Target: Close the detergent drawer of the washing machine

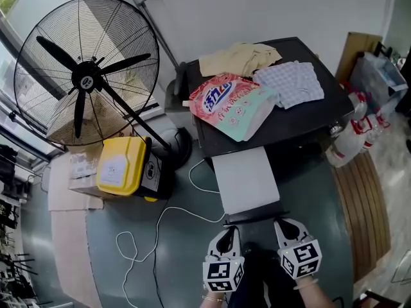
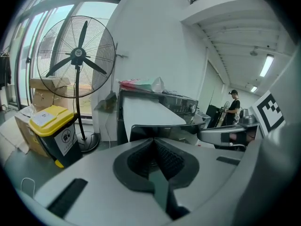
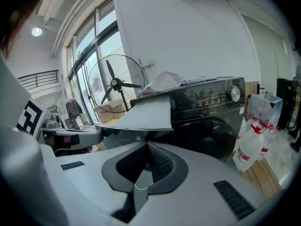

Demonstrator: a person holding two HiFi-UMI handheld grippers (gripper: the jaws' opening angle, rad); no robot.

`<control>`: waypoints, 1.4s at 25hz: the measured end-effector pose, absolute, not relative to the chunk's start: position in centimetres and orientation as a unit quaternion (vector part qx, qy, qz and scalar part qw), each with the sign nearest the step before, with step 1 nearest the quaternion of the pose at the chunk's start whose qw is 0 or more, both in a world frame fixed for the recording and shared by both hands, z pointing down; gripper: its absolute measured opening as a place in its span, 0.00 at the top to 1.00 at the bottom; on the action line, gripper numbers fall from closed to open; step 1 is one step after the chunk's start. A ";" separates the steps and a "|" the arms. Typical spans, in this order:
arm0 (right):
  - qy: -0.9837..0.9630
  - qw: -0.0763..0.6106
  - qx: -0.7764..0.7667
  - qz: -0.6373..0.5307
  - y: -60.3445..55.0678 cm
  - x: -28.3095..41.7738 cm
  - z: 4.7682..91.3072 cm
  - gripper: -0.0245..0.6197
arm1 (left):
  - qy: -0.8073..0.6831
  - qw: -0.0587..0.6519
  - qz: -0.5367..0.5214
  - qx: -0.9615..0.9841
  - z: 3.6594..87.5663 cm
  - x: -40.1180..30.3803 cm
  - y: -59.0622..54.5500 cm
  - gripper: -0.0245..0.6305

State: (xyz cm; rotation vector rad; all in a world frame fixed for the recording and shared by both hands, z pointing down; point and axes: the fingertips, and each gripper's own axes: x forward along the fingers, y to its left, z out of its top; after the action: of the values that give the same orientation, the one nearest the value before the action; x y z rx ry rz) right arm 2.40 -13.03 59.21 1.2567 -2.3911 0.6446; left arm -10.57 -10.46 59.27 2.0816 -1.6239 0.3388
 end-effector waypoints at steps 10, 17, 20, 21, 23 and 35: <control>-0.839 0.175 0.459 0.233 -13.1 2.5 59.3 0.92 | -0.587 0.234 0.129 0.764 59.4 -10.4 -10.5 0.94; -0.835 0.169 0.467 0.237 -13.3 2.5 59.2 0.92 | -0.584 0.234 0.129 0.766 59.3 -10.5 -10.6 0.94; -0.834 0.170 0.470 0.233 -13.4 2.6 59.3 0.92 | -0.584 0.231 0.131 0.767 59.3 -10.4 -10.8 0.94; -0.834 0.170 0.470 0.232 -13.5 2.6 59.3 0.92 | -0.584 0.231 0.131 0.767 59.4 -10.4 -10.8 0.94; -0.834 0.170 0.470 0.233 -13.5 2.5 59.4 0.92 | -0.585 0.233 0.130 0.766 59.4 -10.5 -10.8 0.94; -0.835 0.158 0.470 0.239 -13.6 2.6 59.3 0.92 | -0.586 0.232 0.125 0.766 59.3 -10.4 -11.0 0.94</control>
State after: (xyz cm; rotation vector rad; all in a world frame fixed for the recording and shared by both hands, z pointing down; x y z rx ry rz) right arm 2.55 -13.62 59.33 1.3444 -2.3874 0.6840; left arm -10.44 -10.98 59.30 2.1059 -1.6094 0.3447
